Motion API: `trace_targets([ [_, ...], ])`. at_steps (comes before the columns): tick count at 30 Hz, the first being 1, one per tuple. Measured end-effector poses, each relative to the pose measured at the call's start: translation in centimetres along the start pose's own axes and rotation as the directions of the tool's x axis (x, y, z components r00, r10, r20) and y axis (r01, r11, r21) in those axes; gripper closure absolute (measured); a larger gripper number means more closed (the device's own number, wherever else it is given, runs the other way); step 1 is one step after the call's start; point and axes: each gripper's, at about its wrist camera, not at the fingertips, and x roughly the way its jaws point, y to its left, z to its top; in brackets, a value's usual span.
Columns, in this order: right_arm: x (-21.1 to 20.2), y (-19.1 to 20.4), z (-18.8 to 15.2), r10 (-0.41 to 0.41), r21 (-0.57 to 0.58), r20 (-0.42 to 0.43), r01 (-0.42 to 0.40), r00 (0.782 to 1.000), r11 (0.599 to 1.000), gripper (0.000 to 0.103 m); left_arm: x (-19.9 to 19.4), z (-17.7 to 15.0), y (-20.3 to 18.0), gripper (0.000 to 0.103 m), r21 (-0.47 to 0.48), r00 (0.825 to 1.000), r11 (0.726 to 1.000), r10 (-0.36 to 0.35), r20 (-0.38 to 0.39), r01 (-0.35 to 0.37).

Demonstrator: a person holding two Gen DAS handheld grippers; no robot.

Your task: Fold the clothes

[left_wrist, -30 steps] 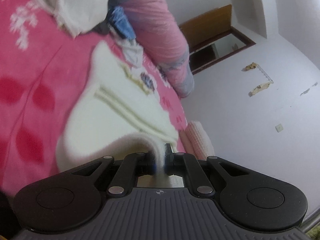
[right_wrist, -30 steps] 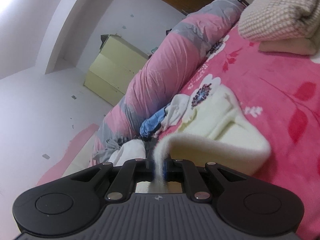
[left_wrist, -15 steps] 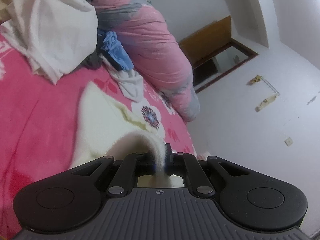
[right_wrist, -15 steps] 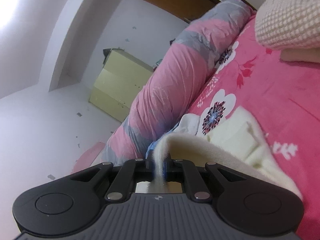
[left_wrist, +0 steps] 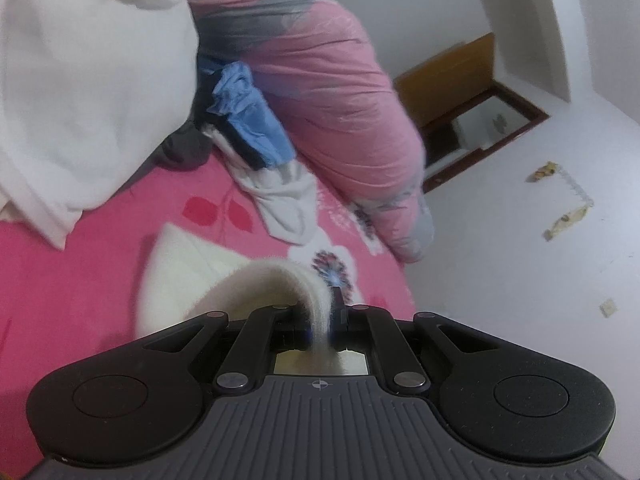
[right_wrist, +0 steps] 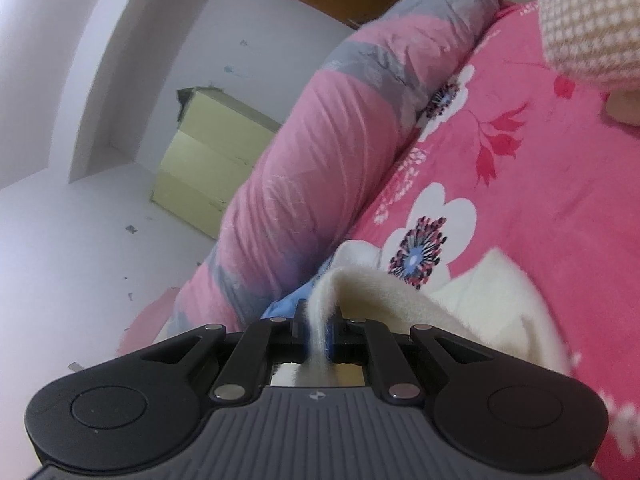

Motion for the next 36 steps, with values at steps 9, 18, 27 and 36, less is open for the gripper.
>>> trace_targets([
  [9,6.7,-5.9,0.8,-0.052,0.087,-0.065,0.058,0.997,0.994,0.093,5.4,1.5,4.5,0.097,-0.071,0.996,0.995,0.059,-0.065,-0.064],
  [18,6.5,-12.2,1.9,0.053,0.367,0.053,-0.069,0.997,0.928,0.036,6.0,3.0,9.1,0.076,-0.361,0.995,0.931,-0.079,-0.067,0.05],
  [27,5.6,-15.2,1.2,0.071,0.481,0.123,-0.122,0.99,0.868,0.034,4.7,3.5,9.5,0.063,-0.37,0.993,0.922,-0.085,0.088,0.112],
  [36,5.1,-14.5,1.5,0.048,0.447,0.132,-0.103,0.99,0.889,0.034,0.7,3.7,5.9,0.061,-0.206,0.995,0.979,0.025,0.096,-0.005],
])
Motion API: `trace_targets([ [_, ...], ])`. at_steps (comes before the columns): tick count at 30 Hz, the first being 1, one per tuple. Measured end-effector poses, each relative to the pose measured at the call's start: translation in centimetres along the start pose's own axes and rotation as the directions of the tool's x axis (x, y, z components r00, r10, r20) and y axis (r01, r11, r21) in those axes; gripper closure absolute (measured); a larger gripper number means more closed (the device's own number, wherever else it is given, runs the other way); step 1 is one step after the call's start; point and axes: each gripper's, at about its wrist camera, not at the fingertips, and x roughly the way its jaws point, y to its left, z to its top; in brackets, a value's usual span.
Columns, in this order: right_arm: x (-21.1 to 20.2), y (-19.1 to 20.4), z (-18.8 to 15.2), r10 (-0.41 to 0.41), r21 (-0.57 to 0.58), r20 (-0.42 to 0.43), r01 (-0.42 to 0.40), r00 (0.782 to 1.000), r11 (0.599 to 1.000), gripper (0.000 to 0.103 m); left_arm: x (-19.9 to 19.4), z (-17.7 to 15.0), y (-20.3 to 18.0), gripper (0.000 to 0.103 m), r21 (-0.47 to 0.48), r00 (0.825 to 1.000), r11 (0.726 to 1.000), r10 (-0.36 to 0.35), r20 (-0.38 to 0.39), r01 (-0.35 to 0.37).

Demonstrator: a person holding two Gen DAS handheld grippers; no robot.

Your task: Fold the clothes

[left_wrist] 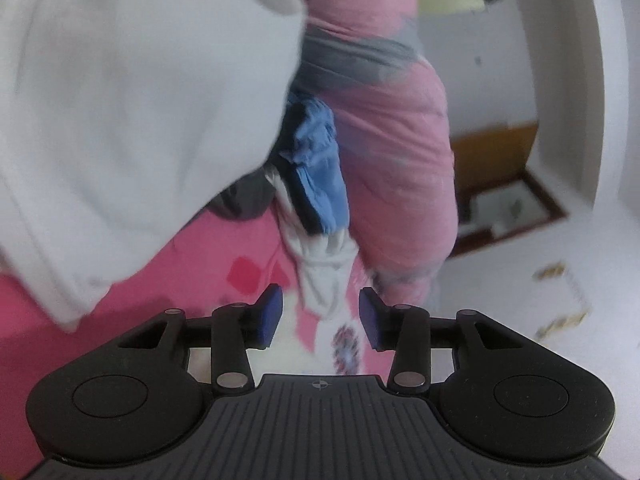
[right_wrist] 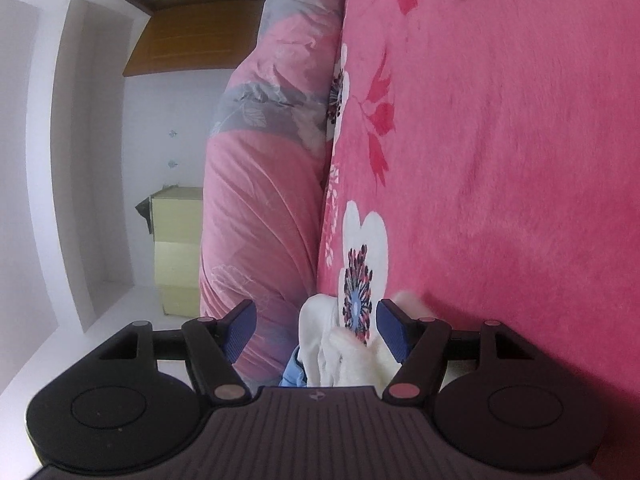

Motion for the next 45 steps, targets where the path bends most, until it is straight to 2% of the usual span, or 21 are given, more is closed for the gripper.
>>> trace_targets([
  [3,-1.9,1.5,-0.1,-0.005,-0.048,0.011,0.005,1.0,0.999,0.033,-2.4,-1.7,-1.3,0.055,0.108,0.999,0.993,0.045,-0.026,-0.042],
  [7,-5.7,3.5,-0.6,-0.017,-0.121,0.008,0.017,1.0,0.992,0.033,-6.2,-4.4,-2.0,0.049,0.196,0.995,0.978,0.084,-0.048,-0.073],
  [12,-10.2,5.4,-2.3,-0.135,-0.281,-0.023,0.123,0.991,0.952,0.032,-8.6,-8.2,-1.5,0.049,0.269,0.982,0.952,0.173,-0.083,-0.145],
  [16,-12.6,6.1,-4.4,-0.24,-0.402,-0.028,0.209,0.97,0.891,0.032,-8.6,-10.7,0.0,0.049,0.266,0.969,0.945,0.226,-0.104,-0.192],
  [22,-14.1,6.0,-6.5,-0.335,-0.491,0.018,0.3,0.942,0.818,0.033,-7.9,-12.6,1.7,0.049,0.196,0.967,0.954,0.246,-0.072,-0.229],
  [25,-14.3,5.8,-7.6,-0.349,-0.541,-0.008,0.289,0.937,0.79,0.041,-7.9,-13.0,1.6,0.059,0.192,0.969,0.955,0.241,-0.055,-0.226],
  [26,-14.3,5.9,-8.1,-0.341,-0.562,-0.024,0.269,0.94,0.782,0.05,-7.8,-13.0,1.4,0.065,0.197,0.97,0.955,0.239,-0.055,-0.224],
  [27,-14.2,6.1,-8.9,-0.345,-0.6,-0.023,0.263,0.938,0.755,0.054,-7.7,-13.1,1.3,0.068,0.205,0.968,0.951,0.248,-0.048,-0.233],
  [29,-13.7,6.8,-10.7,-0.392,-0.7,0.035,0.303,0.919,0.647,0.094,-7.5,-13.4,0.9,0.075,0.236,0.962,0.938,0.271,-0.038,-0.255],
  [30,-13.7,7.1,-11.3,-0.409,-0.731,0.065,0.323,0.91,0.601,0.094,-7.4,-13.5,0.7,0.08,0.248,0.961,0.934,0.274,-0.033,-0.258],
  [31,-13.9,7.3,-11.8,-0.405,-0.744,0.086,0.329,0.91,0.582,0.094,-7.5,-13.5,0.4,0.081,0.264,0.961,0.929,0.275,-0.03,-0.258],
  [34,-15.4,8.0,-12.6,-0.351,-0.753,0.132,0.324,0.927,0.572,0.095,-7.9,-13.7,-0.3,0.085,0.297,0.965,0.924,0.261,-0.023,-0.243],
  [36,-16.5,7.8,-12.7,-0.329,-0.739,0.154,0.329,0.932,0.588,0.095,-8.2,-13.8,-0.4,0.085,0.315,0.97,0.922,0.242,-0.014,-0.225],
  [38,-16.8,6.8,-12.5,-0.342,-0.721,0.159,0.346,0.926,0.6,0.095,-7.8,-13.8,0.1,0.085,0.317,0.967,0.919,0.254,-0.022,-0.234],
  [41,-16.7,5.4,-12.1,-0.364,-0.688,0.152,0.363,0.919,0.628,0.095,-7.6,-13.4,1.2,0.085,0.259,0.969,0.94,0.241,-0.046,-0.222],
  [45,-16.9,6.3,-12.4,-0.353,-0.721,0.14,0.339,0.925,0.604,0.095,-7.8,-13.5,1.0,0.084,0.289,0.971,0.933,0.235,-0.043,-0.213],
])
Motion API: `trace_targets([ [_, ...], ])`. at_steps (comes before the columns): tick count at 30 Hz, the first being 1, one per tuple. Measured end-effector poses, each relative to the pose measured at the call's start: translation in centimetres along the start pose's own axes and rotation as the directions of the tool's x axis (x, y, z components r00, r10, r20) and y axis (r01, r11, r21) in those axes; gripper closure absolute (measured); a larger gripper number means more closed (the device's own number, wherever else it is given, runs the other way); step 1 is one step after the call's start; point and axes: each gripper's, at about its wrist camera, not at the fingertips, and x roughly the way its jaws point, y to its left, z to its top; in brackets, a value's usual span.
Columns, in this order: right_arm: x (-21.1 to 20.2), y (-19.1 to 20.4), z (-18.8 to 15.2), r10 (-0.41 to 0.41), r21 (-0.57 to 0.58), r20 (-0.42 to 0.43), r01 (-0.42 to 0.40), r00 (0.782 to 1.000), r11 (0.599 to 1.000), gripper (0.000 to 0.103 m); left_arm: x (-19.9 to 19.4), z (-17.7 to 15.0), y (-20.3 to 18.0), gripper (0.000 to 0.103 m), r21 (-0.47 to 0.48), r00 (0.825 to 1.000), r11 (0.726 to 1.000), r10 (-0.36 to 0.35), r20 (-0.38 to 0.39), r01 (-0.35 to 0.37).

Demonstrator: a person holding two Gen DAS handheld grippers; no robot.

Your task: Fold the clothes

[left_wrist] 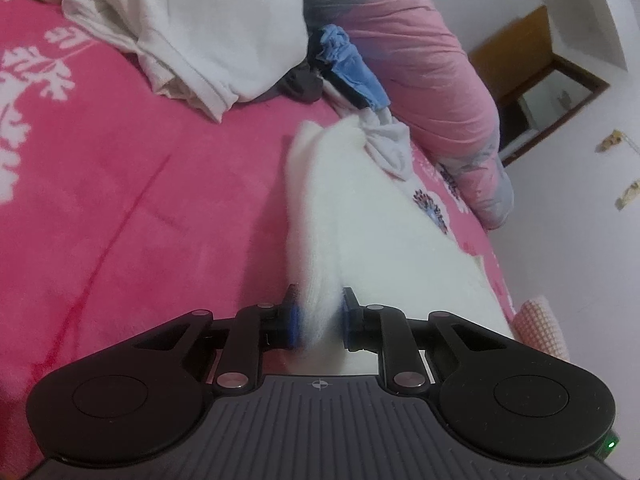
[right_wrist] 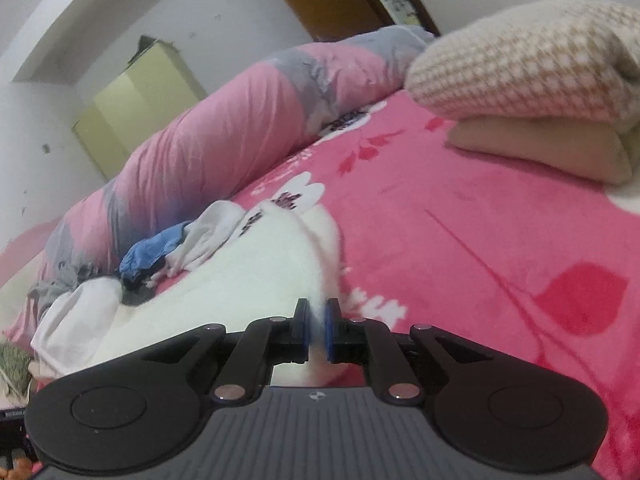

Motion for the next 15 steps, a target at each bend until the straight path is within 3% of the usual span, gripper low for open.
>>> trace_targets([
  [3,0.2,0.4,1.0,-0.004,-0.042,-0.018,0.003,1.0,0.999,0.085,-0.2,0.2,0.0,0.079,0.005,1.0,1.0,0.002,0.005,-0.002],
  [5,0.3,0.7,2.1,0.008,-0.064,0.001,-0.008,1.0,0.998,0.046,-0.4,0.6,-0.1,0.077,0.015,1.0,1.0,0.006,0.016,-0.006],
  [6,0.6,0.9,2.8,0.015,-0.078,0.012,-0.014,1.0,0.997,0.042,-0.4,0.8,-0.2,0.075,0.021,1.0,1.0,0.008,0.022,-0.008],
  [9,1.7,1.7,4.7,0.036,-0.123,0.037,-0.031,0.999,0.992,0.041,-0.4,1.6,-0.4,0.068,0.042,0.999,0.999,0.013,0.03,-0.015],
  [15,7.4,4.0,7.2,0.024,-0.248,-0.064,-0.039,0.998,0.968,0.042,2.0,4.4,-1.5,0.067,0.134,0.997,0.988,0.077,0.006,-0.077],
])
